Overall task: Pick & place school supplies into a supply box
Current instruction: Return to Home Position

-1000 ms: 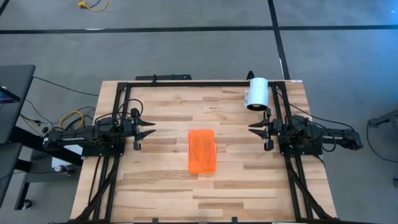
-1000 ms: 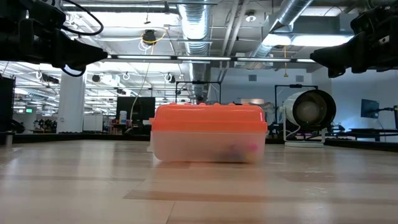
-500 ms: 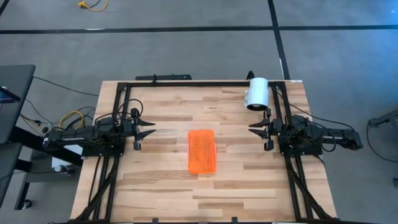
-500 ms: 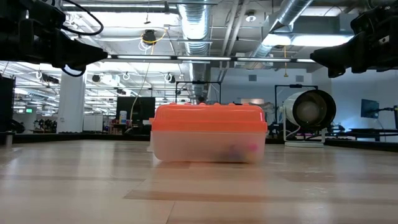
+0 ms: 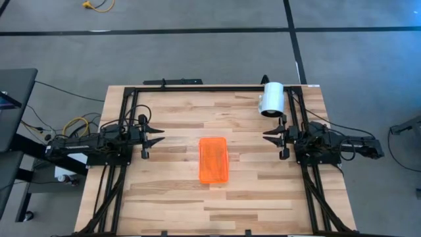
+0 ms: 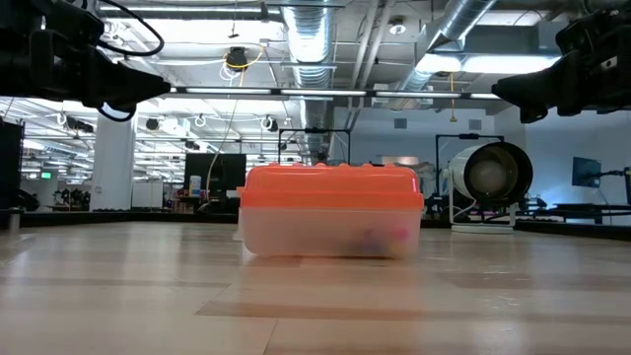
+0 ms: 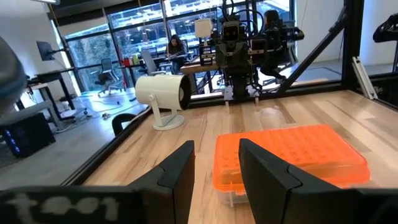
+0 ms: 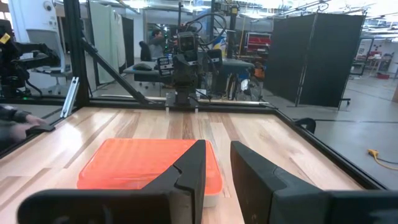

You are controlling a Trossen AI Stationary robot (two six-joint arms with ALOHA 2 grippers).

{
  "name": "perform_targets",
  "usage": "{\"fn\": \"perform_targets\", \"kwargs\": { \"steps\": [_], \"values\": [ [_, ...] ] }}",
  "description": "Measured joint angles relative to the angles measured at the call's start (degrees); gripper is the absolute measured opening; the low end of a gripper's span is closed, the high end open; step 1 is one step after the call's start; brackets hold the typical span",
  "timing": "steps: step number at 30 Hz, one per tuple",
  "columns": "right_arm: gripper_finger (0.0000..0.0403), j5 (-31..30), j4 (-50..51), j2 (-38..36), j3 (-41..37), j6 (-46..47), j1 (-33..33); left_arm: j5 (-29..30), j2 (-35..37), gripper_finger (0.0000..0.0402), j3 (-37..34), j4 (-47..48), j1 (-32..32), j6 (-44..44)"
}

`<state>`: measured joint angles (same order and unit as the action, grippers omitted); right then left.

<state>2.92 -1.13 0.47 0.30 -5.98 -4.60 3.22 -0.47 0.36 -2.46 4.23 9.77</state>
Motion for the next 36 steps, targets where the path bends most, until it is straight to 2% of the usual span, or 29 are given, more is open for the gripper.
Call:
{"fn": "perform_targets", "kwargs": {
  "steps": [36],
  "values": [
    [0.0069,0.0,0.02,0.0,-0.01,0.0,0.01,0.0,0.0,0.0116,0.0,-0.01,0.0,-0.2]
  ]
}}
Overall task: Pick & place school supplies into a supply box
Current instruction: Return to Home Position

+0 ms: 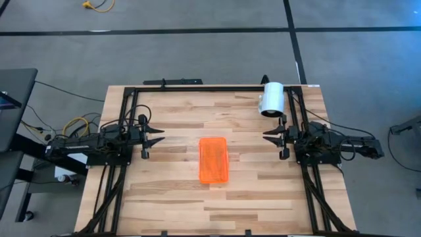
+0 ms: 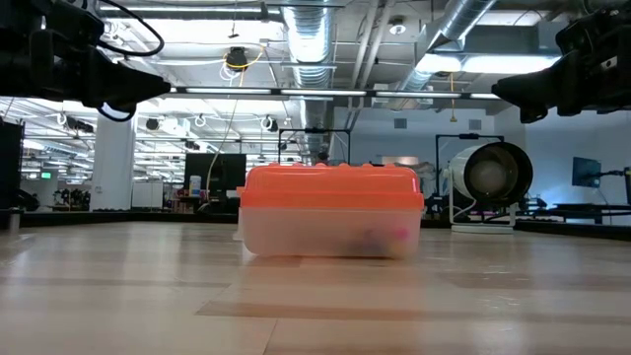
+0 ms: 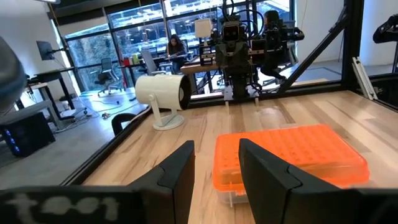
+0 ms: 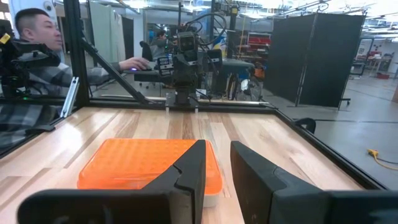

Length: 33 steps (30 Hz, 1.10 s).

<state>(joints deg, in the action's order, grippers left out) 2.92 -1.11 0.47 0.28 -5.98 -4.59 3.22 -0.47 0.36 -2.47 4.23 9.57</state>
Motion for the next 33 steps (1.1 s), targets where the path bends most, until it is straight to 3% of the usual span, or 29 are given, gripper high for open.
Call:
{"fn": "perform_targets", "kwargs": {
  "steps": [33],
  "values": [
    [0.0069,0.01,0.0,-0.01,0.0,-0.01,0.01,0.0,-0.01,0.0116,0.0,0.0,-0.01,0.32]
  ]
}}
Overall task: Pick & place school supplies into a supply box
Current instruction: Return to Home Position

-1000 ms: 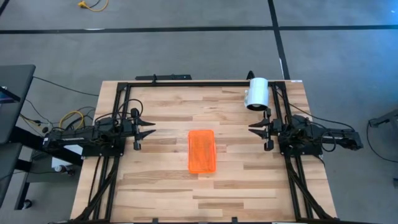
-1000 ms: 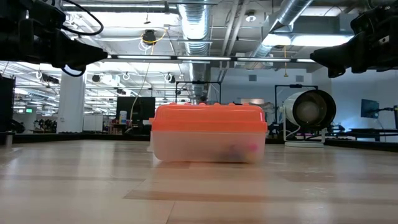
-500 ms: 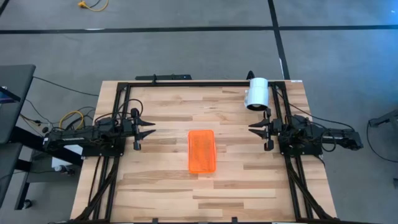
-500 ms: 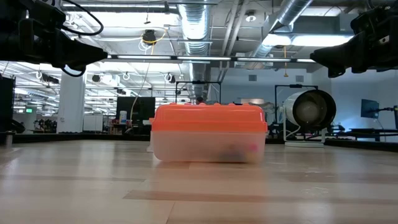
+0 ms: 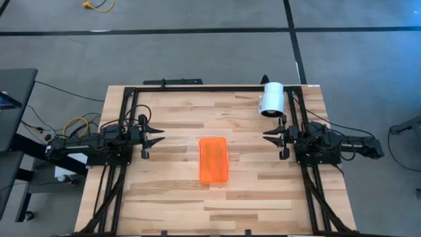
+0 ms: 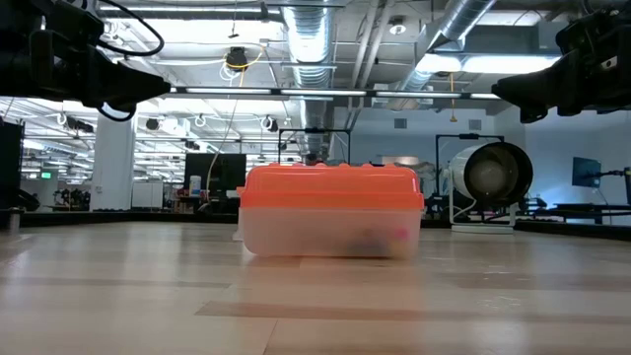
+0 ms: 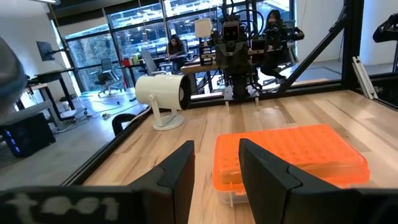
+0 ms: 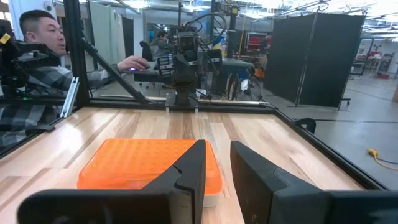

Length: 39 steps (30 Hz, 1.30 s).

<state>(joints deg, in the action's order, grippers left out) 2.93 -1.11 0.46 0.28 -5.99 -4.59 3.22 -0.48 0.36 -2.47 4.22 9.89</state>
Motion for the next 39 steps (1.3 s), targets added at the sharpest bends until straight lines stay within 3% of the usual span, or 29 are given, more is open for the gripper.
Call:
{"fn": "perform_targets", "kwargs": {
  "steps": [39],
  "values": [
    [0.0069,0.01,-0.01,0.01,0.02,0.01,0.01,0.0,0.01,0.0116,0.0,0.0,0.0,-0.12]
  ]
}}
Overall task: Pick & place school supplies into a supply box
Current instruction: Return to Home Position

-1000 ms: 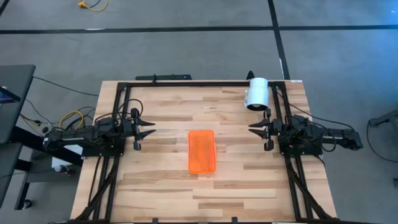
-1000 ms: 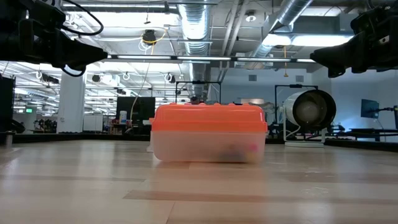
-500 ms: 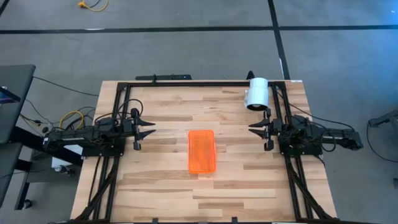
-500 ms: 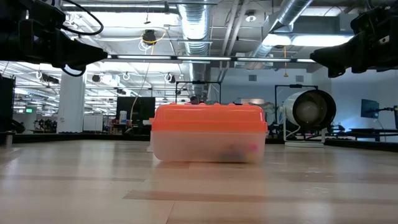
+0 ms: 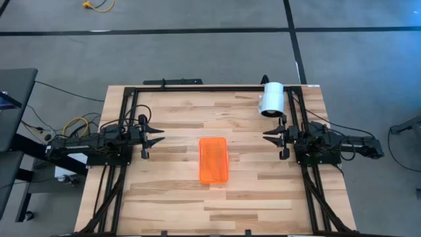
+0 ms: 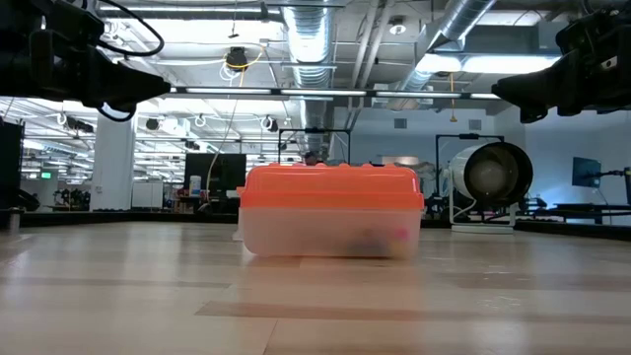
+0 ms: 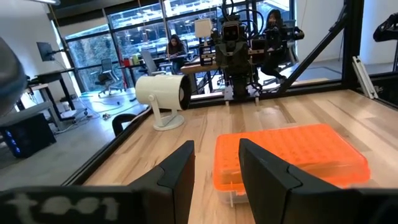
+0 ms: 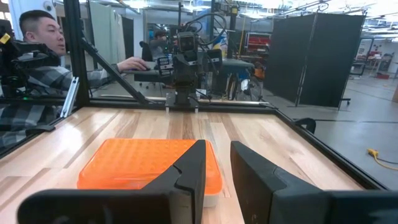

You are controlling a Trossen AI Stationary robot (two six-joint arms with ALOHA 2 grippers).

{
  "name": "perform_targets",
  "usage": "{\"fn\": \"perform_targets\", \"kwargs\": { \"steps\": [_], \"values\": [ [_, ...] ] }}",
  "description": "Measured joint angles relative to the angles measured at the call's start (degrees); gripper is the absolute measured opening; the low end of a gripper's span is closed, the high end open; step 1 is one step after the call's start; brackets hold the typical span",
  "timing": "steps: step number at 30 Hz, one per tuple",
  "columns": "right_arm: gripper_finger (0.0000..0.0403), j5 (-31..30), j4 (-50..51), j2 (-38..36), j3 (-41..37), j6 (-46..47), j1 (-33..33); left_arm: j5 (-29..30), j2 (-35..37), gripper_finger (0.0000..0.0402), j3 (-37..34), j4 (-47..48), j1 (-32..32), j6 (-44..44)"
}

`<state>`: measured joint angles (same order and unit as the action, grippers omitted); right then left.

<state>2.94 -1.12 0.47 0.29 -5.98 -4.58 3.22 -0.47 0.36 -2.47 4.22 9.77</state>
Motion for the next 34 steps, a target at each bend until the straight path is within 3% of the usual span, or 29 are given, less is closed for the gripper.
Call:
{"fn": "perform_targets", "kwargs": {
  "steps": [34],
  "values": [
    [0.0069,-0.02,0.0,0.0,-0.02,0.0,-0.01,0.0,0.0,0.0116,0.0,-0.01,0.01,0.02]
  ]
}}
